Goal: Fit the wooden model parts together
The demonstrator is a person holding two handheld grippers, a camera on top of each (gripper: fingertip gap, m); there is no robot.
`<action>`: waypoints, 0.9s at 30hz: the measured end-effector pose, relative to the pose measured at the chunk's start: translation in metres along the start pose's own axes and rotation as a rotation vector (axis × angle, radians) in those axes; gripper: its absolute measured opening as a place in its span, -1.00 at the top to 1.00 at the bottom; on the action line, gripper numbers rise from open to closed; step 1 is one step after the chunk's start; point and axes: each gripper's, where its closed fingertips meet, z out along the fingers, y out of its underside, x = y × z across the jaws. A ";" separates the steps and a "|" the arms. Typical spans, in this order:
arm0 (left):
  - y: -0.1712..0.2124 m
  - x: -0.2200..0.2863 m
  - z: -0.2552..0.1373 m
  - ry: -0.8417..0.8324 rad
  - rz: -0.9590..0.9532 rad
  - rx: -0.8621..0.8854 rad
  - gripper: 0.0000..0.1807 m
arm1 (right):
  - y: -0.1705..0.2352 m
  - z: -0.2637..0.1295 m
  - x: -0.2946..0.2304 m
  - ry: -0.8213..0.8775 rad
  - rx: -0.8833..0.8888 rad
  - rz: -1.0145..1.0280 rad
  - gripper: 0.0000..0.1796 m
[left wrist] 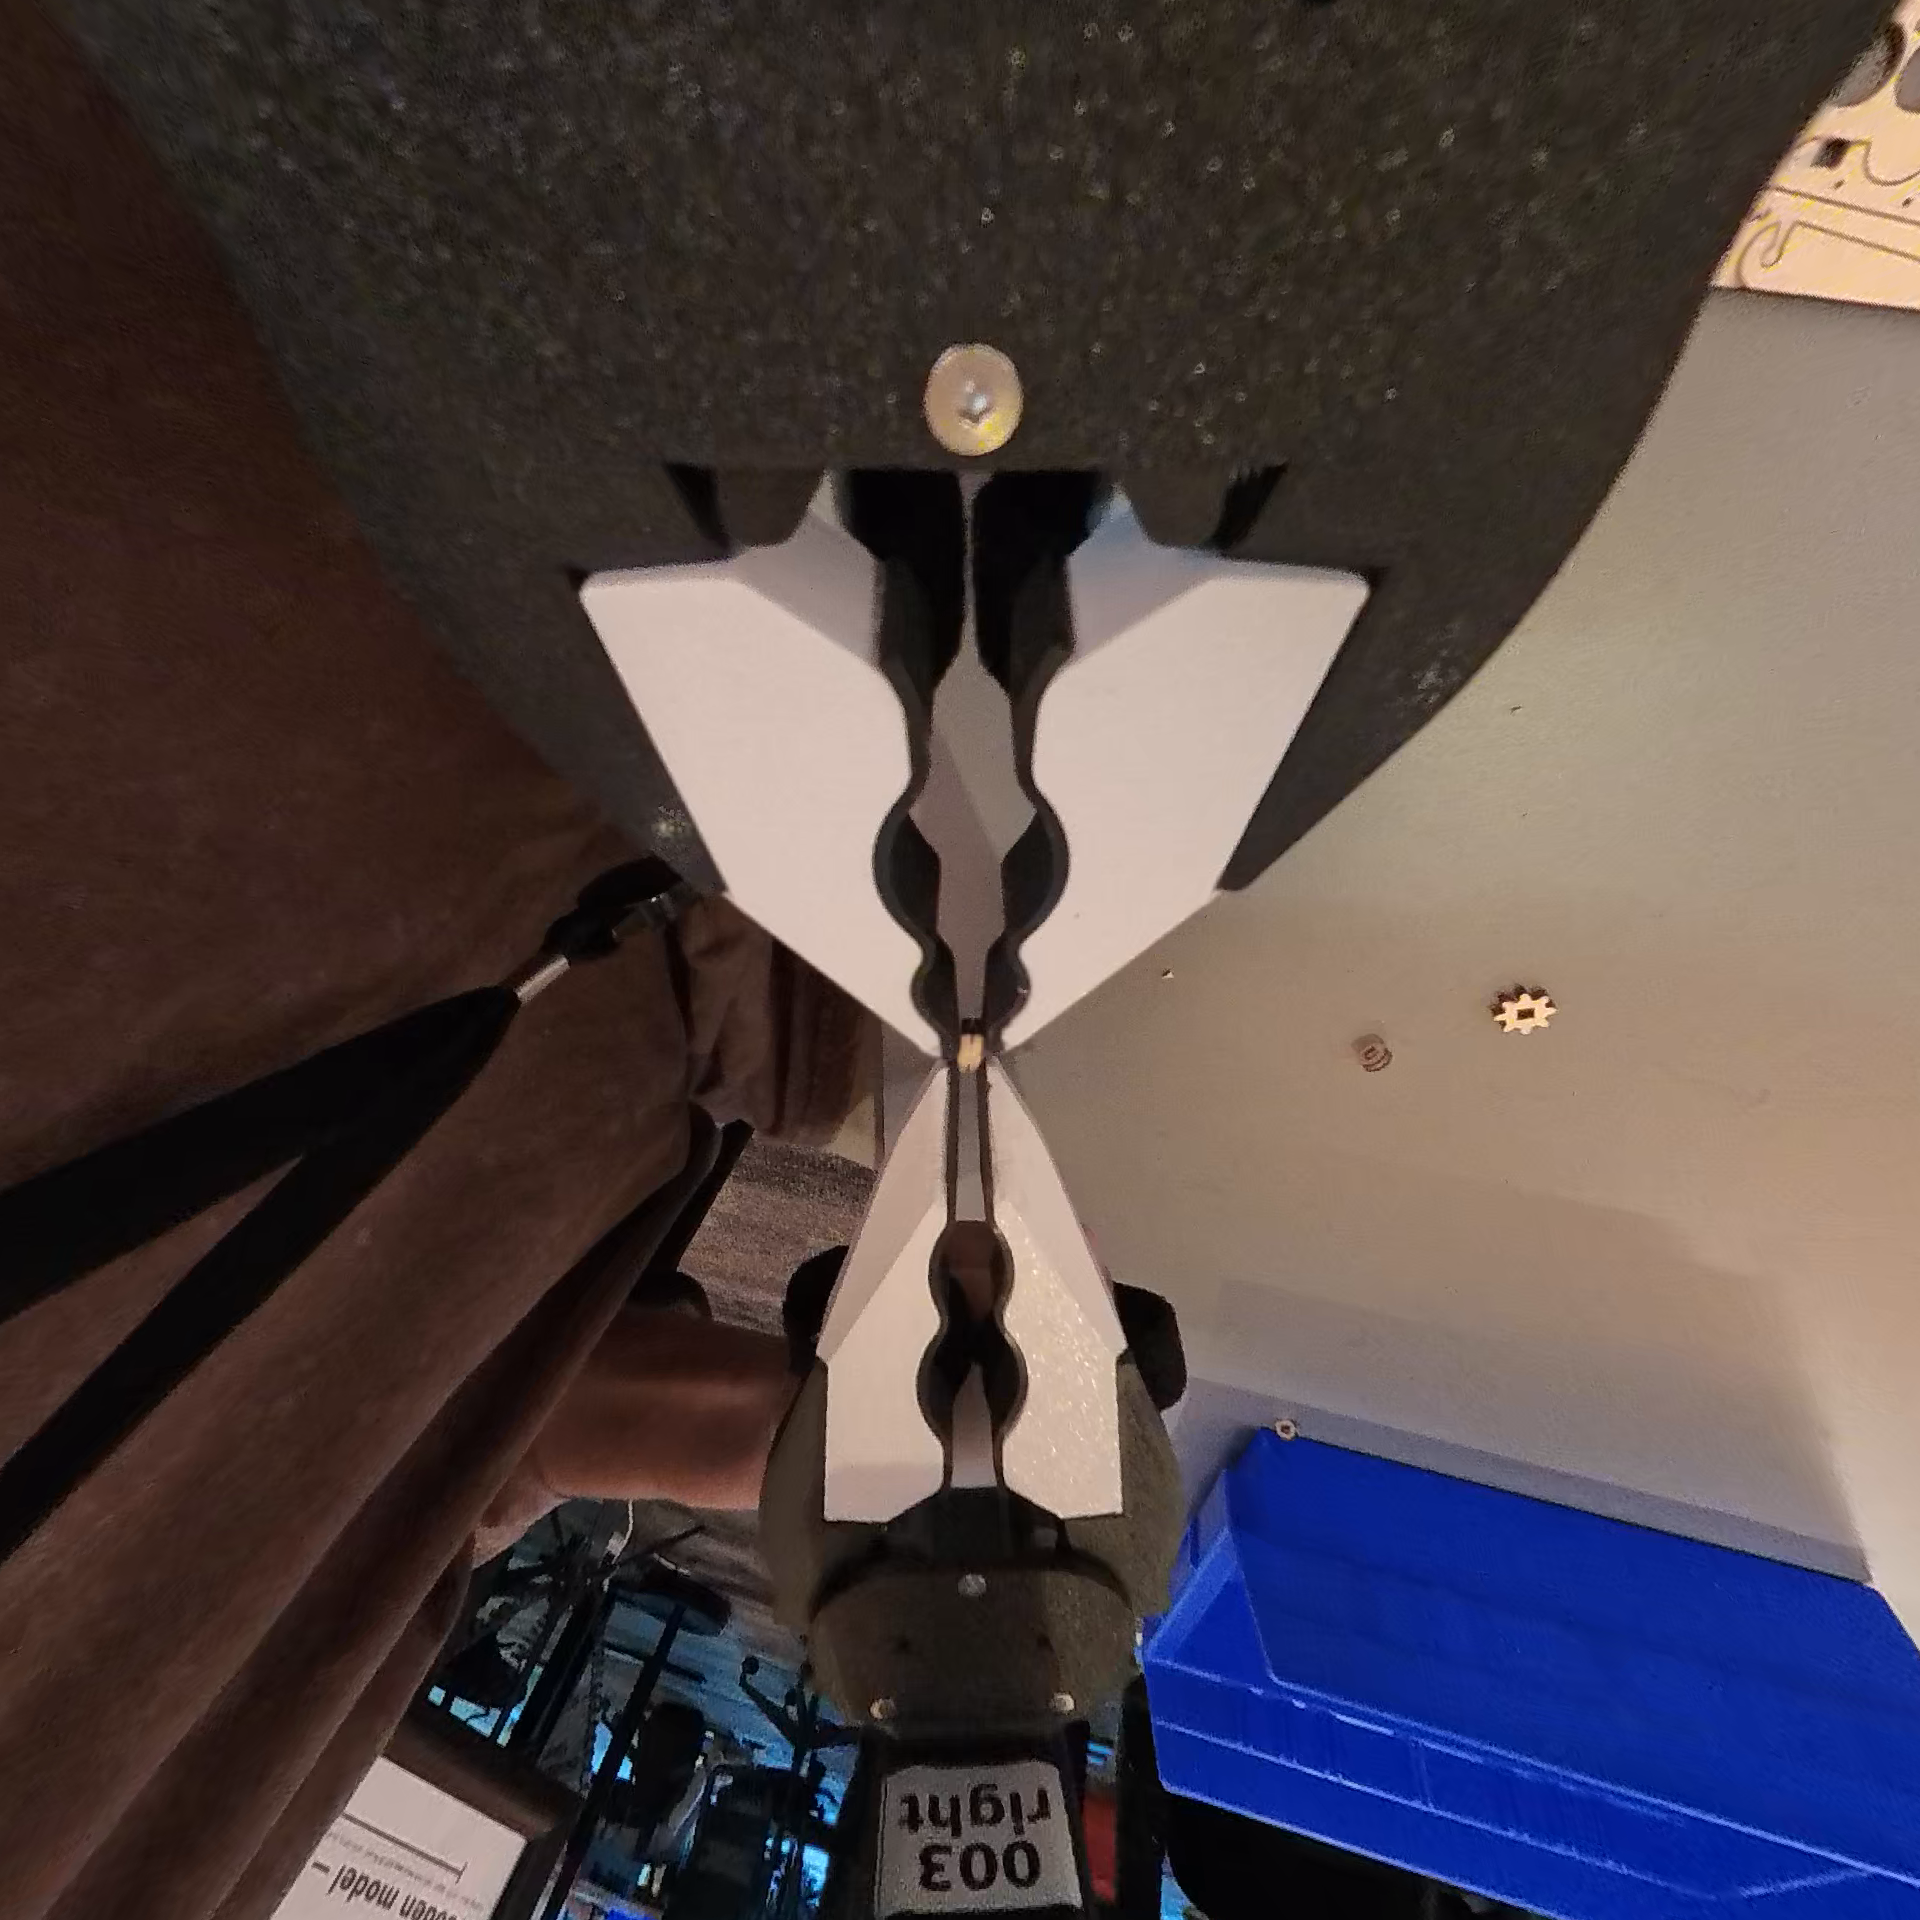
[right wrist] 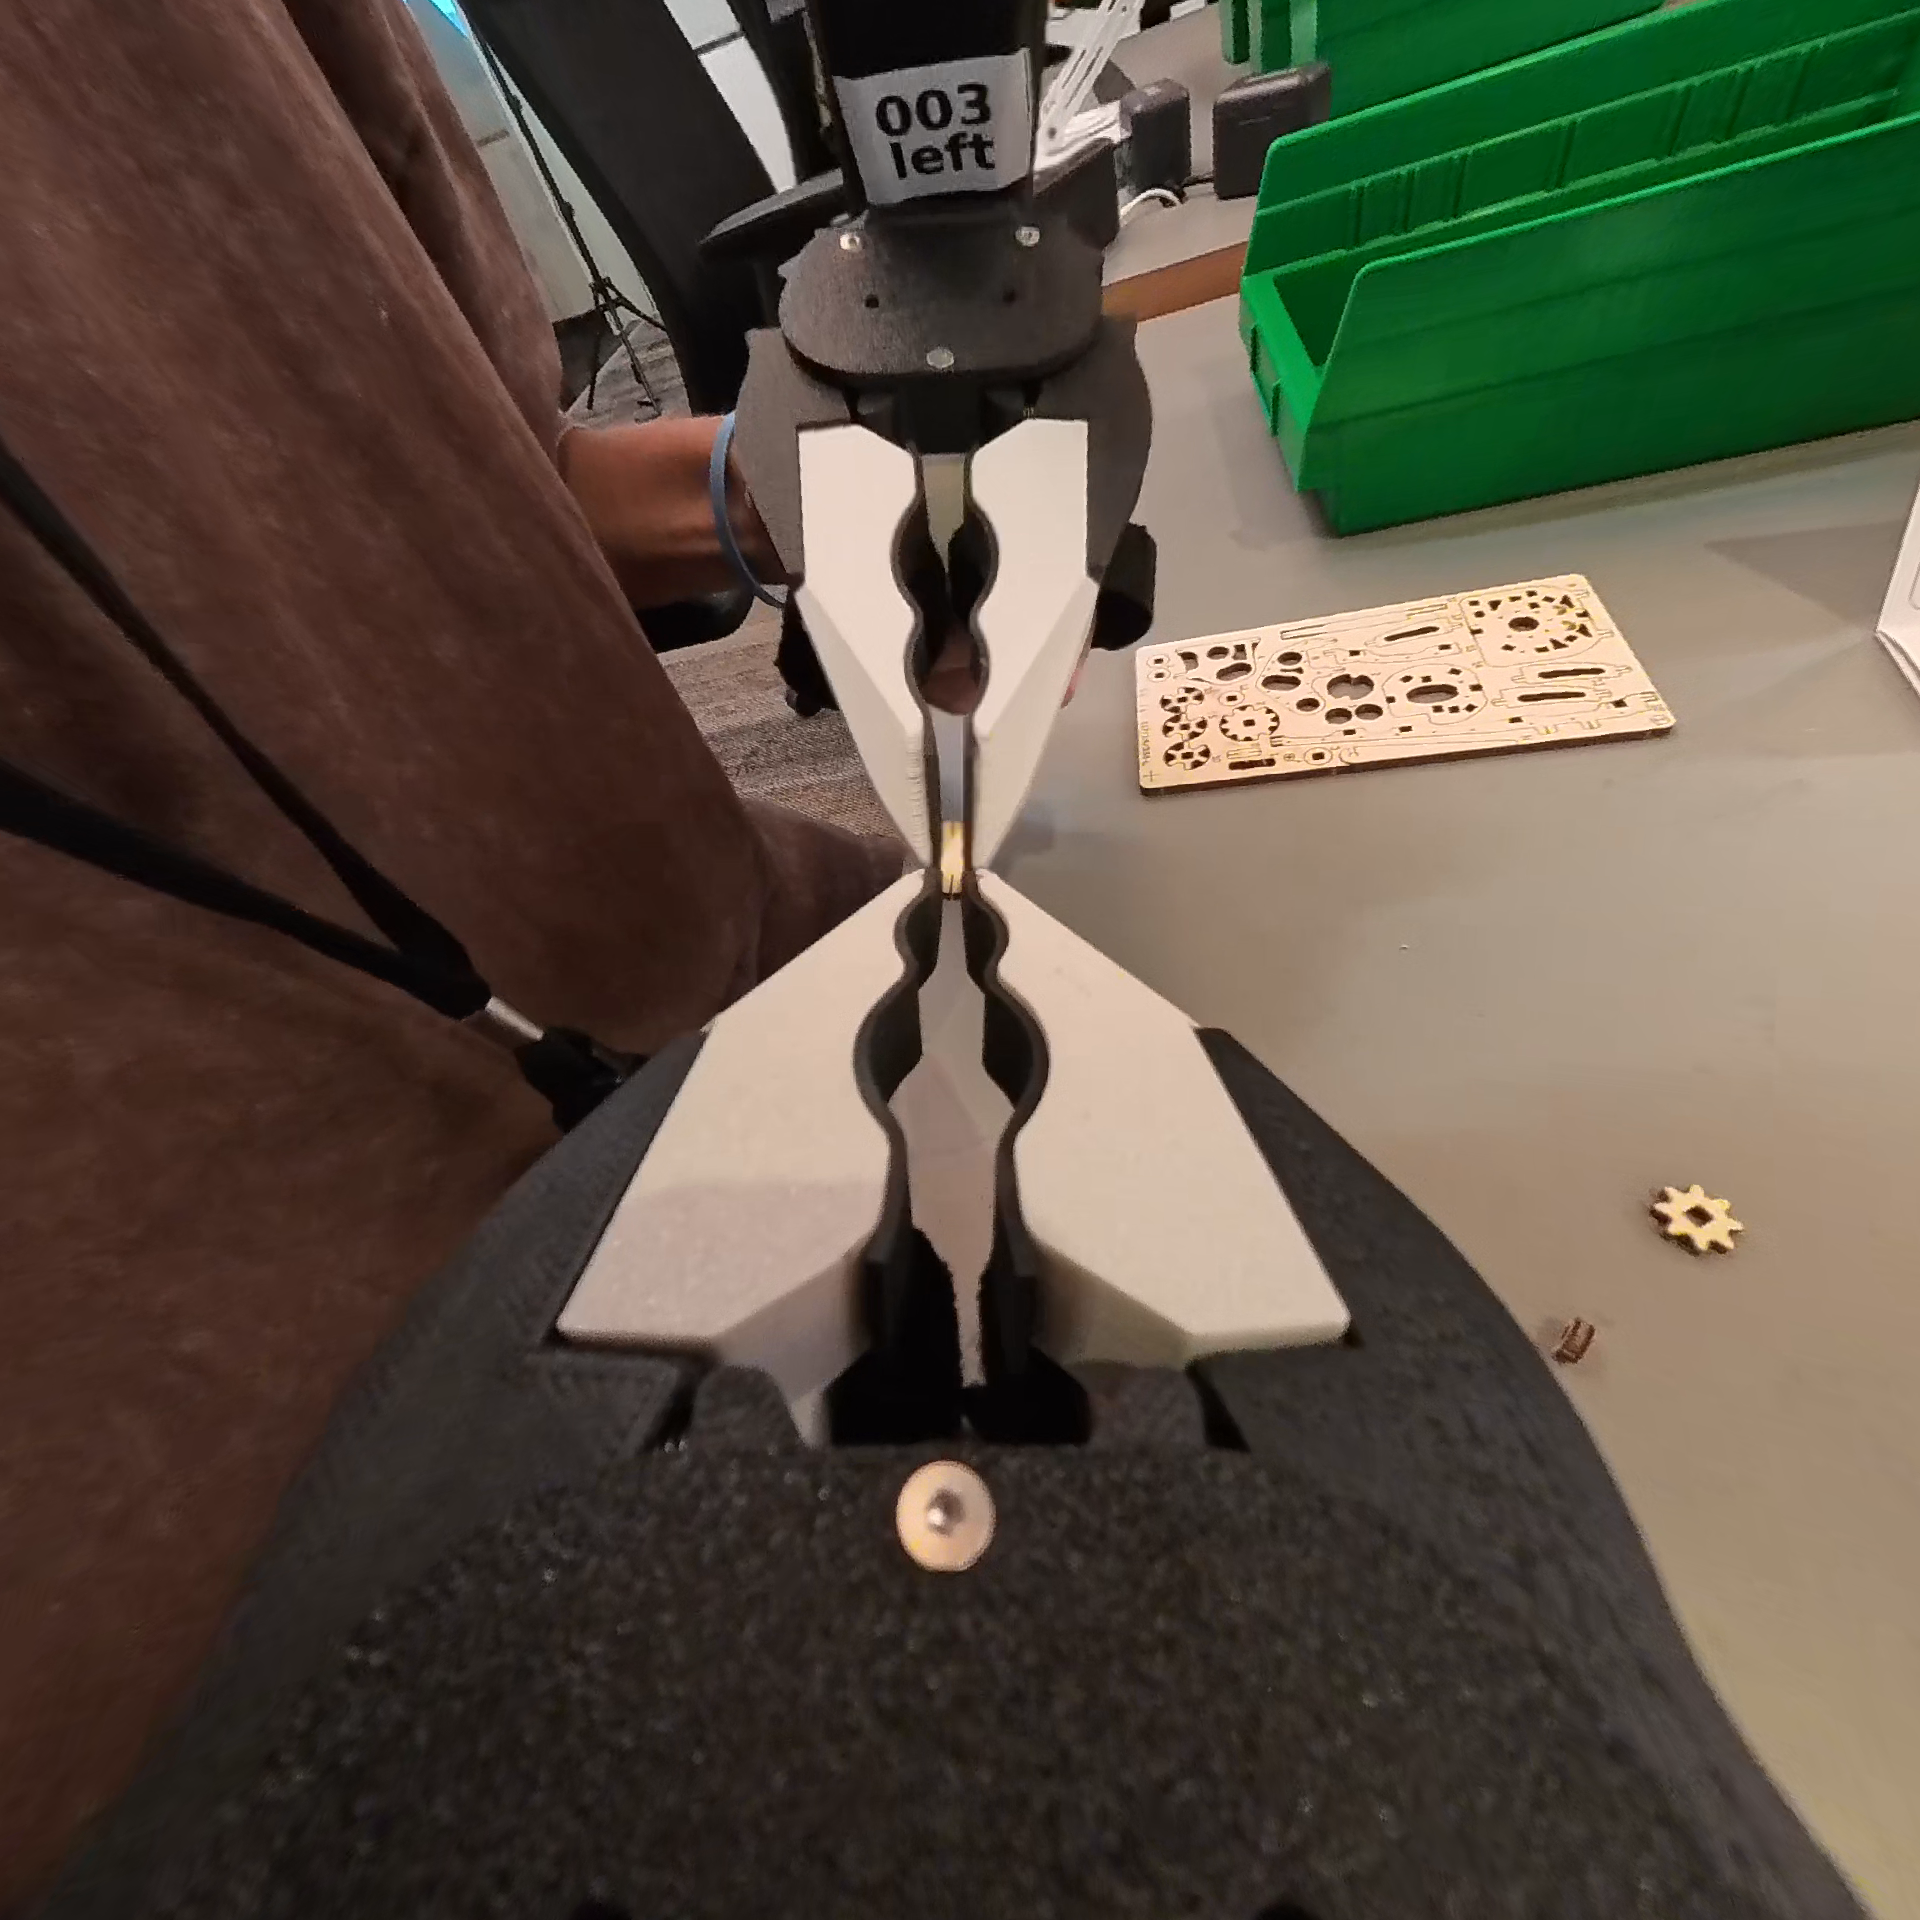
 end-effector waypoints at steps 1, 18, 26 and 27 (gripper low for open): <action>0.000 0.000 0.000 0.001 -0.001 -0.001 0.98 | 0.000 0.000 0.000 -0.002 0.004 0.003 0.97; -0.014 -0.033 -0.022 -0.190 -0.118 0.091 0.99 | 0.043 -0.129 0.102 0.712 -0.394 -0.050 0.78; -0.006 -0.042 -0.054 -0.294 -0.132 0.100 0.99 | 0.107 -0.247 0.135 0.908 -1.199 0.097 0.79; -0.005 -0.041 -0.056 -0.289 -0.136 0.101 0.99 | 0.114 -0.250 0.135 0.853 -1.309 0.100 0.78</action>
